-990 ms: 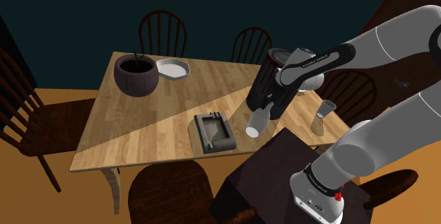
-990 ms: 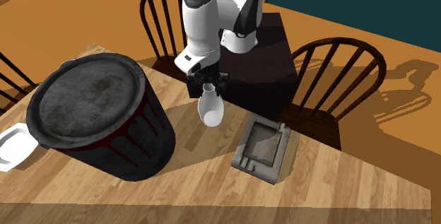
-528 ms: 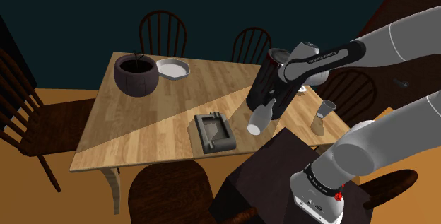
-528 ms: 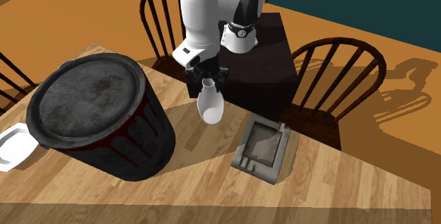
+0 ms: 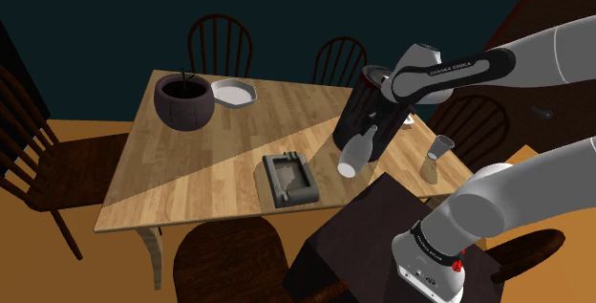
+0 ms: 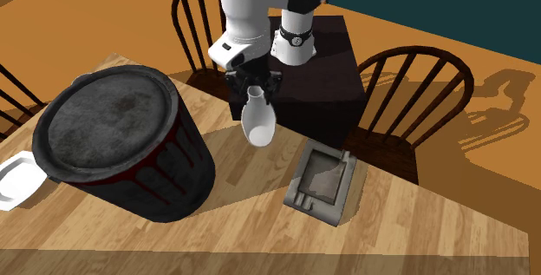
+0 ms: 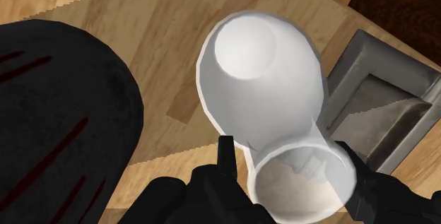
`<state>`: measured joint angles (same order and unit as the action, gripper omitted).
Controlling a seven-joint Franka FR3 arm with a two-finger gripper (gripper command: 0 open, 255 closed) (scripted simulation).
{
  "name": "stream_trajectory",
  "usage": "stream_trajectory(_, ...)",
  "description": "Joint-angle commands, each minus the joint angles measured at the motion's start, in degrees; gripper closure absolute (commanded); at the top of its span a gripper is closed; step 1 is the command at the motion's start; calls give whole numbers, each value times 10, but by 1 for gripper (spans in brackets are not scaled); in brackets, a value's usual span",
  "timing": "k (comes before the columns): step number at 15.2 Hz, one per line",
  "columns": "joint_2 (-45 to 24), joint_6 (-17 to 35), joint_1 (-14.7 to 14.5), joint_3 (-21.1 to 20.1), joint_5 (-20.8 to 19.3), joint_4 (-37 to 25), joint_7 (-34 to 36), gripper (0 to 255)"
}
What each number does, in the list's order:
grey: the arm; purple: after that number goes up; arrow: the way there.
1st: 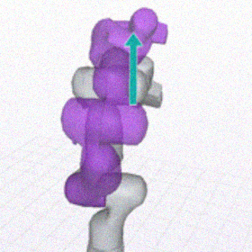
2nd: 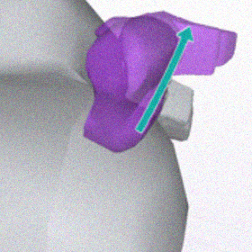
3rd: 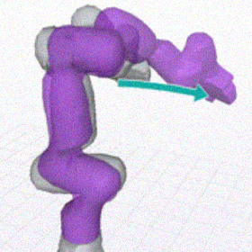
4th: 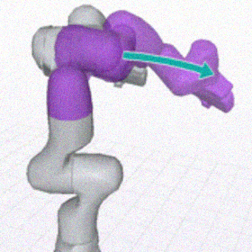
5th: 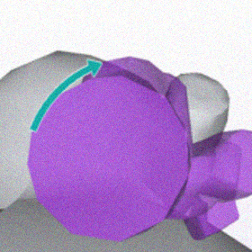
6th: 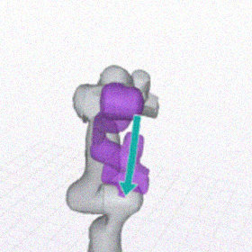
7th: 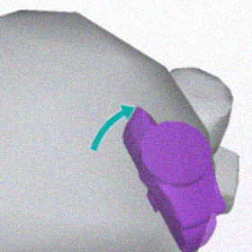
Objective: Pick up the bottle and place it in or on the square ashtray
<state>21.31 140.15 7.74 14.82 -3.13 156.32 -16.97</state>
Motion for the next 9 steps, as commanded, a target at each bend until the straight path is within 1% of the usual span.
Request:
stream_trajectory(1, 13, -22, 2, -1, -3, -9, 1, 255)
stream_trajectory(9, 56, -96, 6, -10, -7, -41, 9, 255)
